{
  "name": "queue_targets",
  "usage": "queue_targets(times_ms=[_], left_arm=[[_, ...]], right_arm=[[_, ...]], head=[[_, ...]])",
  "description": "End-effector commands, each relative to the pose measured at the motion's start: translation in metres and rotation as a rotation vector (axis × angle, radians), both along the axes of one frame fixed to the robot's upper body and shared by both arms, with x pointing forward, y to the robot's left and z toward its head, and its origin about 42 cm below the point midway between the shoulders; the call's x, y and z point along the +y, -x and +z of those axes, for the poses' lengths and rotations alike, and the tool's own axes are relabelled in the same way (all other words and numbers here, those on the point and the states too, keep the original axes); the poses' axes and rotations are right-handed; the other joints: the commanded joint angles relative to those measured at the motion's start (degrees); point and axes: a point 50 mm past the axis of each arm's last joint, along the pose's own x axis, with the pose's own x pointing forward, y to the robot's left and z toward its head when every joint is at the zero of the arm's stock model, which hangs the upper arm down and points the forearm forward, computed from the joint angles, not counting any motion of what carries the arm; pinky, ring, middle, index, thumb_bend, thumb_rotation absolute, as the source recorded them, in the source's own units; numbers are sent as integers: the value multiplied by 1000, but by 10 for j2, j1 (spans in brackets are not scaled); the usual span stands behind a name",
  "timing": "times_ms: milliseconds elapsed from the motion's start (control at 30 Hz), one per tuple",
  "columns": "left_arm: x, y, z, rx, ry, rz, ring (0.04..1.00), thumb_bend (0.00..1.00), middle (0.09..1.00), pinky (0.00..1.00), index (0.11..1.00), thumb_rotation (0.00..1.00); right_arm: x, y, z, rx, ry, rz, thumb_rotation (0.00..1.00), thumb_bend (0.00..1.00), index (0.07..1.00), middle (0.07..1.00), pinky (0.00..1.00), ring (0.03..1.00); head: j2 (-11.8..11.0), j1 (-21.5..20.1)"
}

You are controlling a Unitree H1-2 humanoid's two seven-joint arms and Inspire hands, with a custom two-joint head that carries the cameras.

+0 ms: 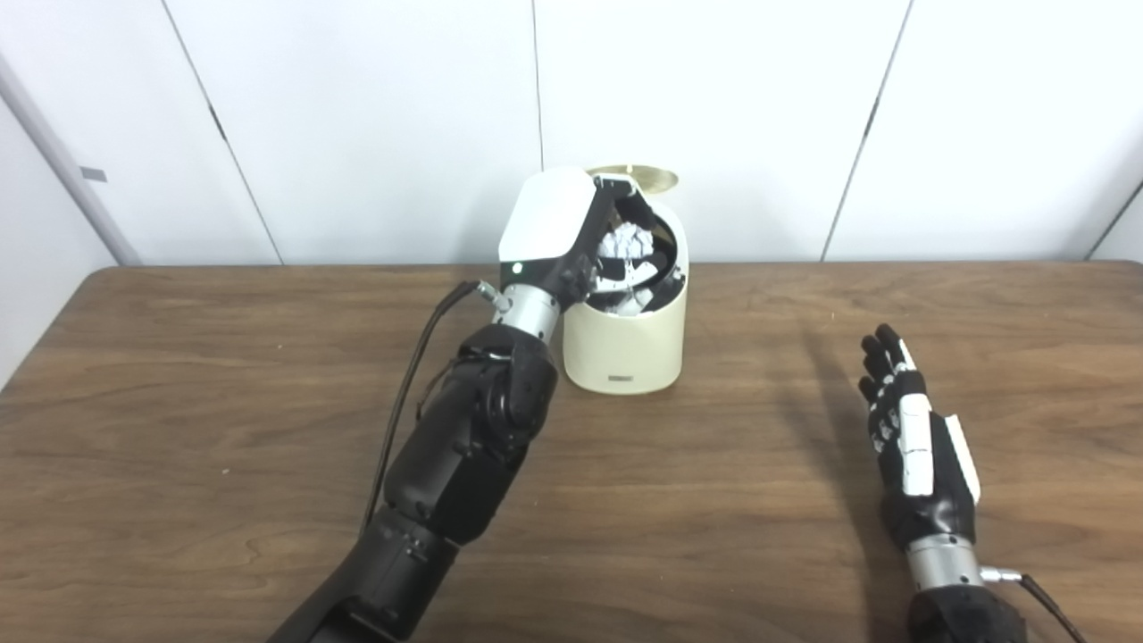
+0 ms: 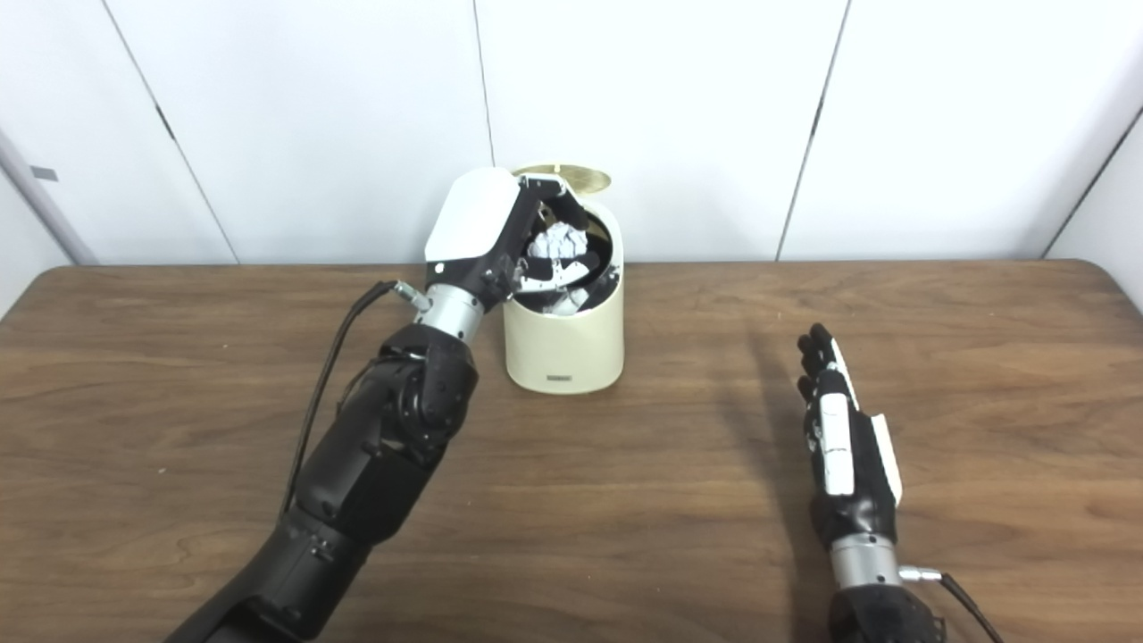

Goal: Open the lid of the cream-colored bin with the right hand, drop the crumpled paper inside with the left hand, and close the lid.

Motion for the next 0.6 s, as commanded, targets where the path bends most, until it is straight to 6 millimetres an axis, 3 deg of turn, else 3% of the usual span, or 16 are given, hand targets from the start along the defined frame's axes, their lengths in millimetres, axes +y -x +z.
queue_targets(times_ms=[0,567], left_arm=[[-9,-6,31,-105,11,-21,420,469,544,316,504,0],[-7,-15,23,-71,-3,-8,424,462,572,274,515,0]], right_arm=[[4,19,-36,112,-35,-13,1000,535,974,959,1000,995],[3,22,-35,113,-54,-14,1000,531,977,965,1000,999]], head=[[0,-1],[2,-2]])
